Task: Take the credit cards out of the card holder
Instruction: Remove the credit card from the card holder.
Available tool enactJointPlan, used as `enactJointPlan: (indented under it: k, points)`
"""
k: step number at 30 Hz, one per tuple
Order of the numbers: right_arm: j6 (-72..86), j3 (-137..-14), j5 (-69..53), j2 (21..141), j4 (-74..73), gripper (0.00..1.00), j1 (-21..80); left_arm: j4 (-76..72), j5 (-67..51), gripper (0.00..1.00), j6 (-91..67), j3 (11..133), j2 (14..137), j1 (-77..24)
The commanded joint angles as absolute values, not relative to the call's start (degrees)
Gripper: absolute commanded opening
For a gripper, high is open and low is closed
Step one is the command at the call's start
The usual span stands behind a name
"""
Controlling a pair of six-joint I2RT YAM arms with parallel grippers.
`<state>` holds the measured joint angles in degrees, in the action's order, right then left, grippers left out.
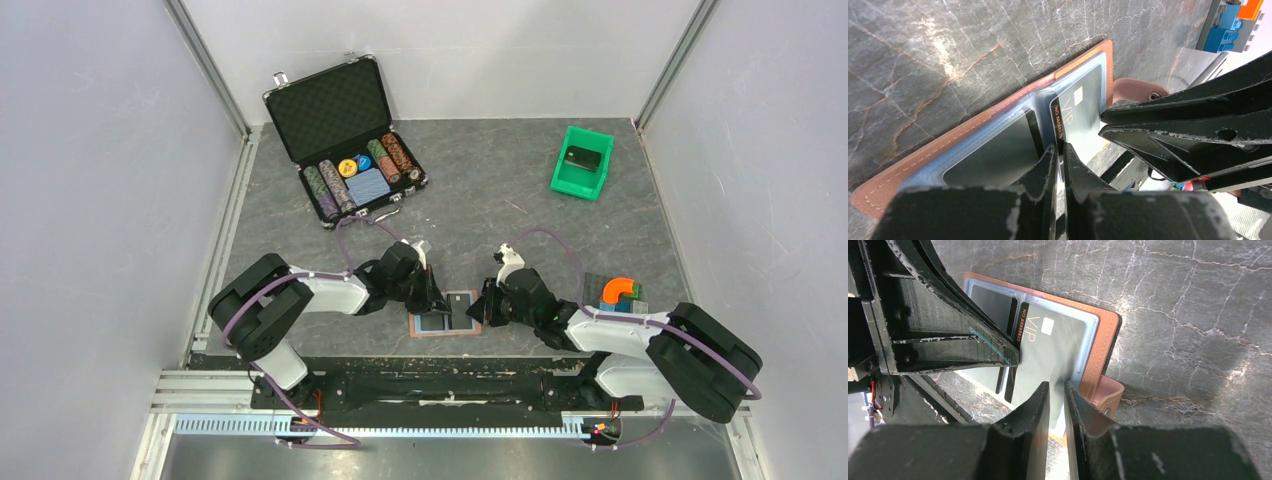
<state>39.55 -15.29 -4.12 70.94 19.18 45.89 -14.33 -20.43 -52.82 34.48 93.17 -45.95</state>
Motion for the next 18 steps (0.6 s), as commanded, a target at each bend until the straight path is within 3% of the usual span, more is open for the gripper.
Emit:
enactJointPlan:
  k: [1, 3, 18]
  points:
    - [39.2, -13.33, -3.51, 71.9, 13.97, 0.19, 45.73, -18.83, -23.05, 0.07, -56.25, 34.21, 92.86, -46.68]
    - [39.36, -13.21, -3.52, 72.08, 13.8, 0.19, 45.57, -17.91, -22.56, 0.03, -56.17, 34.12, 92.3, -46.66]
    - [39.37, -14.21, -2.51, 72.37, 11.8, 0.19, 45.13, -10.63, -20.22, 0.02, -54.37, 32.55, 86.26, -43.95]
